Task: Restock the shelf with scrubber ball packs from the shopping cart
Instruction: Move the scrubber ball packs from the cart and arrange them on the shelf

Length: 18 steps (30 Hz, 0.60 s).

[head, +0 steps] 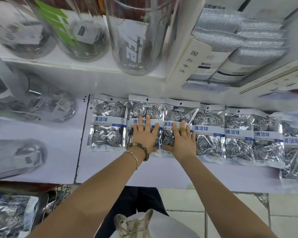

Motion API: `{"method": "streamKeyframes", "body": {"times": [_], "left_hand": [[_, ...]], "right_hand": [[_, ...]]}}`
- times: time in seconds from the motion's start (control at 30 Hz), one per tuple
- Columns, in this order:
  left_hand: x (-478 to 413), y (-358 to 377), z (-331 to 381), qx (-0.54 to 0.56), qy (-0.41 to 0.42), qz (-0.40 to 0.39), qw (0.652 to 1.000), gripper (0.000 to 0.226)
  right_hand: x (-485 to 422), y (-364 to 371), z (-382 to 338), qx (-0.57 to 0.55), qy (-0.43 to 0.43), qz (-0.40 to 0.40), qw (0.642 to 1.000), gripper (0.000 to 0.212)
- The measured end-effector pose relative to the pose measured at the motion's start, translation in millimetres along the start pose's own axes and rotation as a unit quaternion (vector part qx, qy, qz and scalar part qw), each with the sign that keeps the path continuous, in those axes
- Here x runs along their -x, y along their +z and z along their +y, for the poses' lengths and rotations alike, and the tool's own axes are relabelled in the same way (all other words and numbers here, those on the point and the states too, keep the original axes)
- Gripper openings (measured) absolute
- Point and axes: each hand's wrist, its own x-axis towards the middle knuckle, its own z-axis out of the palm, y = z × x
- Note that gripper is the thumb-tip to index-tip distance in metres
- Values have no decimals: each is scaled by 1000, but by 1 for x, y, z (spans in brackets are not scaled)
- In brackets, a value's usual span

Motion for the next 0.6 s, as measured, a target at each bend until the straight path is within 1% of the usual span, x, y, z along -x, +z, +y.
{"method": "streamKeyframes", "body": {"times": [0.17,0.27,0.37,0.5,0.53,0.6], "left_hand": [[3,4,-6,8,12,28,999,102],[10,3,-9,19,15,40,999,101],[21,-2,-9,98,-2,73,993,83],[50,-15,-4,195,-26,164,967,43],[60,-17,-4,211,-31,189,958,37],[78,-18,-7,242,-52,227,942,32]], "right_hand": [[2,-6,1,-31,-3,-19,999,96],[6,-17,2,-46,-5,-15,999,84],[19,-28,4,-83,-10,24,996,75],[43,-36,0,-125,-47,48,990,62],[48,-38,-3,-139,-62,56,987,59],[59,-41,-11,-162,-99,75,979,53]]}}
